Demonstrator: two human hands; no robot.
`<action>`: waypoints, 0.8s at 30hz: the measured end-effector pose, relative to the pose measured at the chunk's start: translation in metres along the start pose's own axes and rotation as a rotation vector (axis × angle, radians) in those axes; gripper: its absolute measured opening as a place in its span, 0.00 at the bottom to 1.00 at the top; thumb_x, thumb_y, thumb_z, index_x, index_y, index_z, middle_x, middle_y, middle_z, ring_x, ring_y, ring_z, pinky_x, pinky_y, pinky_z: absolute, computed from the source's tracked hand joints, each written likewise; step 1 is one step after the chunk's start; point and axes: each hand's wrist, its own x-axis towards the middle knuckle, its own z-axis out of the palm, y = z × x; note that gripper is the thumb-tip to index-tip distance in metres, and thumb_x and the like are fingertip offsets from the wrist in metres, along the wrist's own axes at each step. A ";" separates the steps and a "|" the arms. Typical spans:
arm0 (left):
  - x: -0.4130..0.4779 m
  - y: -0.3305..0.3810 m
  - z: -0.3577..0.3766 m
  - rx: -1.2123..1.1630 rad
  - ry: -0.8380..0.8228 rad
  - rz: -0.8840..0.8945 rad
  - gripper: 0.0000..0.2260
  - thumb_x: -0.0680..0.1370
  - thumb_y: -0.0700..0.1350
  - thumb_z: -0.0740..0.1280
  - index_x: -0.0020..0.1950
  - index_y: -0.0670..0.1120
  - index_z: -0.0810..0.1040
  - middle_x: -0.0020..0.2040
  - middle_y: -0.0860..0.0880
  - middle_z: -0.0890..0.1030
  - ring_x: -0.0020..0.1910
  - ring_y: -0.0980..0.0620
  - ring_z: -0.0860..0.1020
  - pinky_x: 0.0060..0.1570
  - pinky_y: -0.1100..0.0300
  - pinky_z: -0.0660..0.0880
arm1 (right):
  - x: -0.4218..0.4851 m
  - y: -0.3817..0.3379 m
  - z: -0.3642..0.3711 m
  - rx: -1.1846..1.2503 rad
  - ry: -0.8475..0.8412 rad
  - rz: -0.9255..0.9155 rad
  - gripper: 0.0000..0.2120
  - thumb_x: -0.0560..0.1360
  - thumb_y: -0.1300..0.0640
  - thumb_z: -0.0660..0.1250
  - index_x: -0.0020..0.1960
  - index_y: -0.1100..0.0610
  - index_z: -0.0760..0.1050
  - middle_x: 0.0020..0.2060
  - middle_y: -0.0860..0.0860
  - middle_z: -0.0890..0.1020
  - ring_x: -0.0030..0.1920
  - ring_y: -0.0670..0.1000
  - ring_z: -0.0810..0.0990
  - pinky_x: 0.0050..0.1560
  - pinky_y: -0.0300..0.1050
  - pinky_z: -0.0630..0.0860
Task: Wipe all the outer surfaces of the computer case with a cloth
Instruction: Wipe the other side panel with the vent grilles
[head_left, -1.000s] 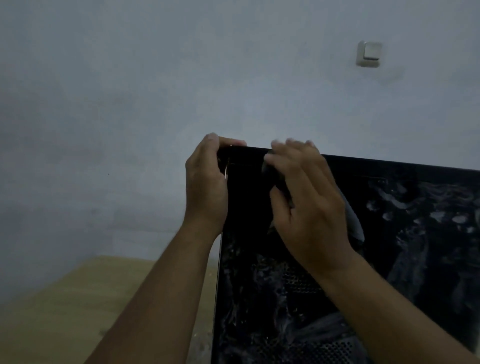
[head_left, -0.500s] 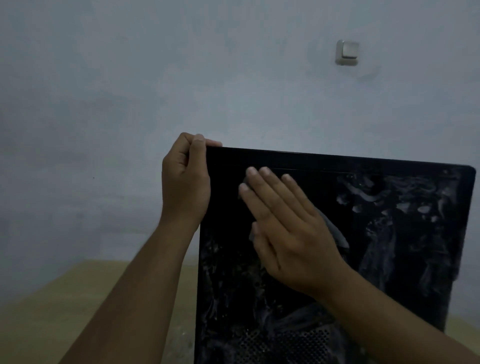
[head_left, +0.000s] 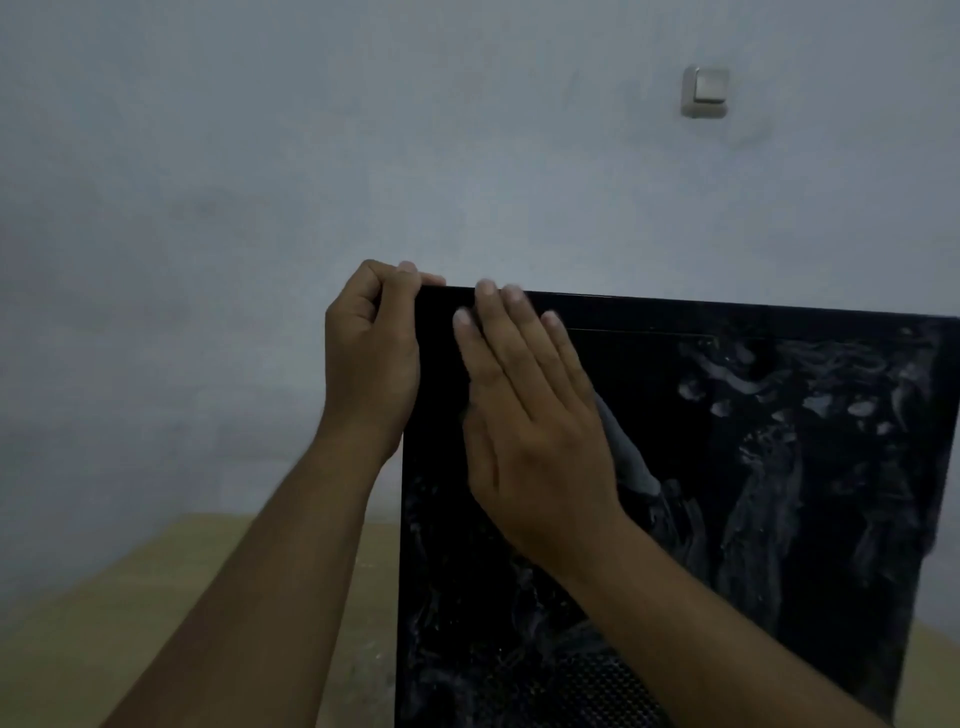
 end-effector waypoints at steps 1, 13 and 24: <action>-0.001 0.000 0.000 0.009 0.006 0.011 0.13 0.83 0.47 0.61 0.47 0.42 0.81 0.46 0.46 0.84 0.46 0.50 0.82 0.46 0.56 0.78 | -0.006 0.007 -0.005 -0.004 -0.051 -0.082 0.23 0.80 0.64 0.56 0.75 0.65 0.64 0.76 0.60 0.63 0.78 0.57 0.58 0.76 0.58 0.58; -0.003 0.012 0.019 0.281 0.165 0.067 0.11 0.81 0.45 0.59 0.47 0.40 0.77 0.38 0.51 0.80 0.29 0.60 0.72 0.26 0.69 0.66 | -0.010 0.048 -0.024 0.056 0.342 0.402 0.15 0.82 0.66 0.58 0.67 0.66 0.73 0.71 0.59 0.71 0.75 0.56 0.65 0.75 0.60 0.61; -0.005 0.006 0.024 0.476 0.280 0.229 0.10 0.77 0.48 0.61 0.44 0.41 0.75 0.41 0.48 0.83 0.39 0.52 0.78 0.37 0.61 0.70 | -0.027 0.043 -0.019 0.127 -0.071 -0.240 0.13 0.80 0.63 0.64 0.64 0.64 0.78 0.69 0.57 0.74 0.73 0.54 0.69 0.72 0.57 0.66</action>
